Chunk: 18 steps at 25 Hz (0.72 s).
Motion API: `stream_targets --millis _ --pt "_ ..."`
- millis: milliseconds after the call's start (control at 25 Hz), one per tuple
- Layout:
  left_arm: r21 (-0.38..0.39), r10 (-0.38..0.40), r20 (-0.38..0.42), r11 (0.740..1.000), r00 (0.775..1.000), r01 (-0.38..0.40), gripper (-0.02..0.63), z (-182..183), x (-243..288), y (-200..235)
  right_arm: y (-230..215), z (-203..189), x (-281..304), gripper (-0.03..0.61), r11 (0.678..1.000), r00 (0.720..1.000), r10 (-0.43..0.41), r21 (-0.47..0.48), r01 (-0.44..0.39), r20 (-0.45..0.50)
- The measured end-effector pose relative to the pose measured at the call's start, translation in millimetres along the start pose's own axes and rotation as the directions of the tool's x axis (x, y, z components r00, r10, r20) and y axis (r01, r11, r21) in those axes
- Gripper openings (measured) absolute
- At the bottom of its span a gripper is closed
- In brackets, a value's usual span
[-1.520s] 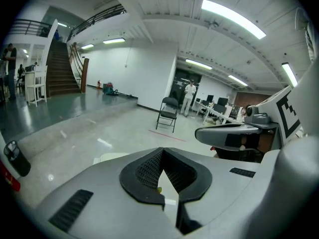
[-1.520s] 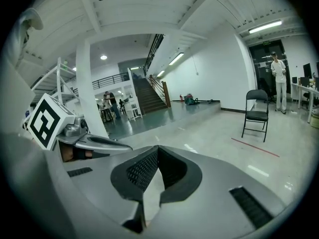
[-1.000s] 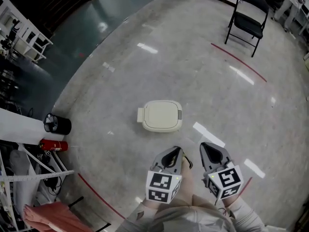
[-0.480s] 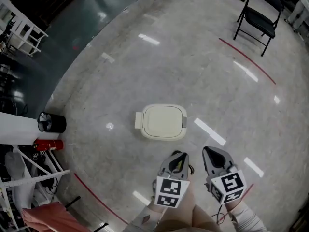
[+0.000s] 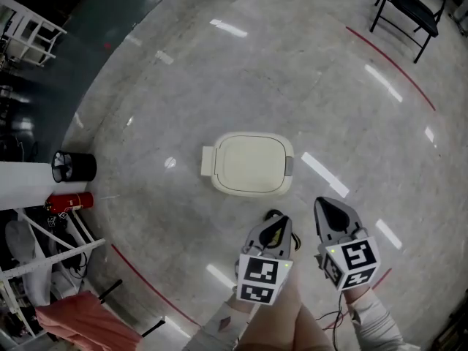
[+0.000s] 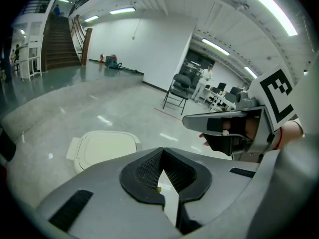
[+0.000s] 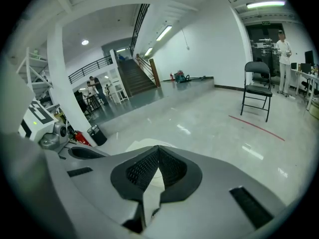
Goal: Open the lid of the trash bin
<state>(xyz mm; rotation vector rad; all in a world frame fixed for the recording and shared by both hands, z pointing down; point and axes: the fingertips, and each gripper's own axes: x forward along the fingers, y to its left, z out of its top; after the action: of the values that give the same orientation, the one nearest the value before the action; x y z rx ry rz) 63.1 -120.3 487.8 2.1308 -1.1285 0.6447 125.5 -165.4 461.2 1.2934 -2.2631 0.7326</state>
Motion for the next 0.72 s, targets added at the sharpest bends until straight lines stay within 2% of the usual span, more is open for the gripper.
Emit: stream_targets --millis 280,720 --pt "-0.052 0.03 -0.027 0.998 0.999 -0.031 0.005 -32.9 28.3 23.7 -12.2 -27.5 48.9 0.0 1.0 0.999 0.005 -0.007 -0.005 -0.04" --pt "-0.087 0.069 -0.035 0.994 0.997 -0.071 0.005 -54.6 56.6 56.4 -27.7 -63.6 113.4 0.0 0.998 0.993 0.01 -0.054 -0.016 -0.117"
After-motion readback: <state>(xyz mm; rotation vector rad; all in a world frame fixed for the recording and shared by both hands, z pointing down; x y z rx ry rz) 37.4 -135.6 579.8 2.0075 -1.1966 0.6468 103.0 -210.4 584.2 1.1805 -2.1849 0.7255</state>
